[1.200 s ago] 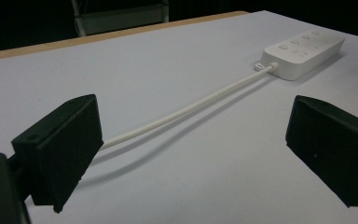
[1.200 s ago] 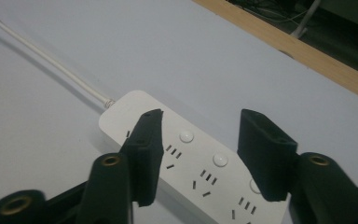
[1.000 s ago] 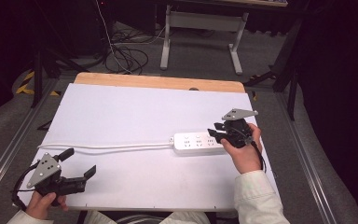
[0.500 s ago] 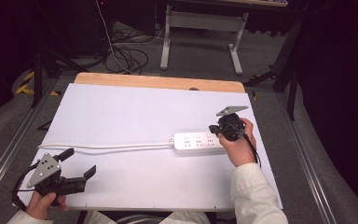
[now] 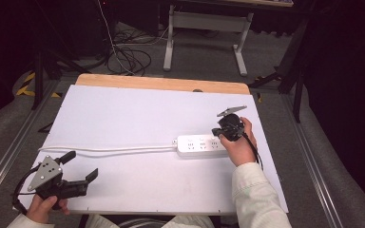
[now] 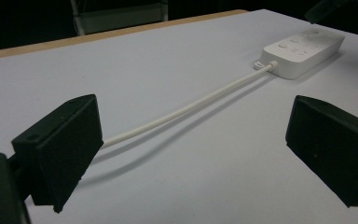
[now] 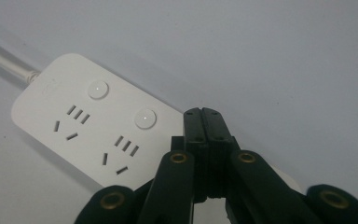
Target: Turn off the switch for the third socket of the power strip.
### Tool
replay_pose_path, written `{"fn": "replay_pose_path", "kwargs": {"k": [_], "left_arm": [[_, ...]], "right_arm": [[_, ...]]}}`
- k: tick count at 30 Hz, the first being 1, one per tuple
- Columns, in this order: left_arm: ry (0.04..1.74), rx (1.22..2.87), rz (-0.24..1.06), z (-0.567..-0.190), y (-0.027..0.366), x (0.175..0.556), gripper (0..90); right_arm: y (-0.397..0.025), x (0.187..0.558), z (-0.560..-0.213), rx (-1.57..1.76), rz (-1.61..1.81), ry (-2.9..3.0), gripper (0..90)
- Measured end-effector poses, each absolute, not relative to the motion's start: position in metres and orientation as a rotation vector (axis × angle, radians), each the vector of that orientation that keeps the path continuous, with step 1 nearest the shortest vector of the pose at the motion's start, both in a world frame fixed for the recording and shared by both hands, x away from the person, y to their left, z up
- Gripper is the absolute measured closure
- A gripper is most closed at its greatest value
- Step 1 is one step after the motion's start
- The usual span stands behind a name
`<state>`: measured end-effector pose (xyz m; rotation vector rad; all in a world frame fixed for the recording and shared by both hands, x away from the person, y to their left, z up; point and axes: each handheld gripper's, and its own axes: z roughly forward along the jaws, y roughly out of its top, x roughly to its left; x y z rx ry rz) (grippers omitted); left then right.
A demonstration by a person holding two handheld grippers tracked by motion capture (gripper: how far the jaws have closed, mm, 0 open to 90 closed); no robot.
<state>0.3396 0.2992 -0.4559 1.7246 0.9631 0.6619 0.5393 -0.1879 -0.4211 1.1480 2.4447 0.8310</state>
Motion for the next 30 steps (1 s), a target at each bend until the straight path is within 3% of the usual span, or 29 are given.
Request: {"fn": "replay_pose_path", "kwargs": {"k": [30], "left_arm": [[0.952, 1.725, 0.653, -0.456, 0.299, 0.339, 4.2]], "right_arm": [[-0.179, 0.548, -0.437, 1.171, 0.708, 2.478, 90.0]]}}
